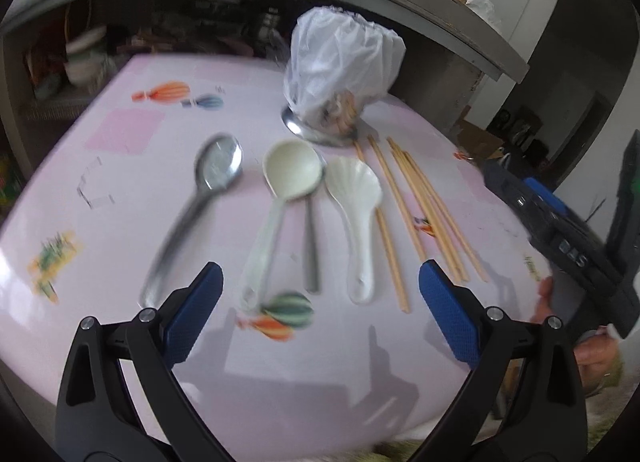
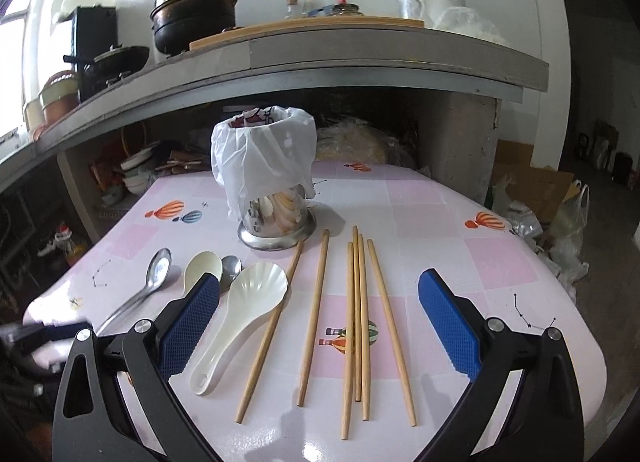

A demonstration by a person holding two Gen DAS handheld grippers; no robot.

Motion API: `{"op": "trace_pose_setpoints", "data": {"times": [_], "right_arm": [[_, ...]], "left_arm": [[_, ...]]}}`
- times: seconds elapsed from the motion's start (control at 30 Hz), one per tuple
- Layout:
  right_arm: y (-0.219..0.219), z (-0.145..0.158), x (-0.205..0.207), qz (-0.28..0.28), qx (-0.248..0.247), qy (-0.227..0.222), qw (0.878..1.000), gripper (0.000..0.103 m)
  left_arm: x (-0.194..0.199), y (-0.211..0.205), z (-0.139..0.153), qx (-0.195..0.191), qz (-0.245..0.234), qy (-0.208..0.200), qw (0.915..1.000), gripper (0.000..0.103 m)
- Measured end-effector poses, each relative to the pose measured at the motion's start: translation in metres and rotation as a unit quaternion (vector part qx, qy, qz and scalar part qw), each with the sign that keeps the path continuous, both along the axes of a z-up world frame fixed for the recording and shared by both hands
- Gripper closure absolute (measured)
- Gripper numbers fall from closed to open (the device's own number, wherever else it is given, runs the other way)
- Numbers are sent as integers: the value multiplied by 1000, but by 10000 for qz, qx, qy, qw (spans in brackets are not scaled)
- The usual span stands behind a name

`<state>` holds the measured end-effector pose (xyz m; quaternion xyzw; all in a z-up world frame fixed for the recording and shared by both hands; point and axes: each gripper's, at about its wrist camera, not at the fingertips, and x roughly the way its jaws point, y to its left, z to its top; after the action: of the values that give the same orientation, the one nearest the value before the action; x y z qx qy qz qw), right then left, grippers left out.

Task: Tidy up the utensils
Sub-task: 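Move the left tool forward over the stainless steel spoon, then close the left tool on the steel spoon's bowl and lift it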

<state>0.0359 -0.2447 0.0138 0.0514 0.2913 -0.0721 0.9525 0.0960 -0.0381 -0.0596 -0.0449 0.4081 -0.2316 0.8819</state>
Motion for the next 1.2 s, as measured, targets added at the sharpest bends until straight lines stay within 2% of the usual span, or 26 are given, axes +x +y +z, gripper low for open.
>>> {"op": "trace_pose_setpoints", "data": {"times": [0.1, 0.2, 0.3, 0.4, 0.63, 0.7, 0.77, 0.83, 1.07, 1.2], "right_arm": [[1, 0, 1, 83, -18, 7, 10000, 6], [-1, -1, 0, 277, 173, -77, 9994, 6], [-2, -1, 2, 406, 286, -38, 9988, 6], [-2, -1, 5, 528, 337, 67, 9980, 6], [0, -8, 10, 720, 477, 295, 9958, 6], [1, -10, 11, 741, 493, 338, 9955, 6], [2, -12, 12, 746, 488, 361, 9954, 6], [2, -13, 13, 750, 498, 386, 9952, 6], [1, -16, 16, 745, 586, 456, 9945, 6], [1, -17, 16, 756, 597, 464, 9943, 6]], "left_arm": [[15, 4, 9, 331, 133, -305, 9989, 8], [36, 10, 14, 587, 276, -509, 9966, 8], [61, 11, 13, 840, 272, -565, 9945, 8], [87, 10, 6, 1092, 218, -480, 9926, 8], [138, 3, -17, 1398, -55, -79, 9901, 9], [145, -4, -21, 1545, -230, -27, 9877, 13], [150, -12, -28, 1782, -349, -4, 9834, 26], [152, -16, -35, 1938, -386, 108, 9802, 31], [157, -18, -47, 2004, -428, 393, 9780, 47], [160, -15, -50, 1948, -385, 516, 9787, 48]]}}
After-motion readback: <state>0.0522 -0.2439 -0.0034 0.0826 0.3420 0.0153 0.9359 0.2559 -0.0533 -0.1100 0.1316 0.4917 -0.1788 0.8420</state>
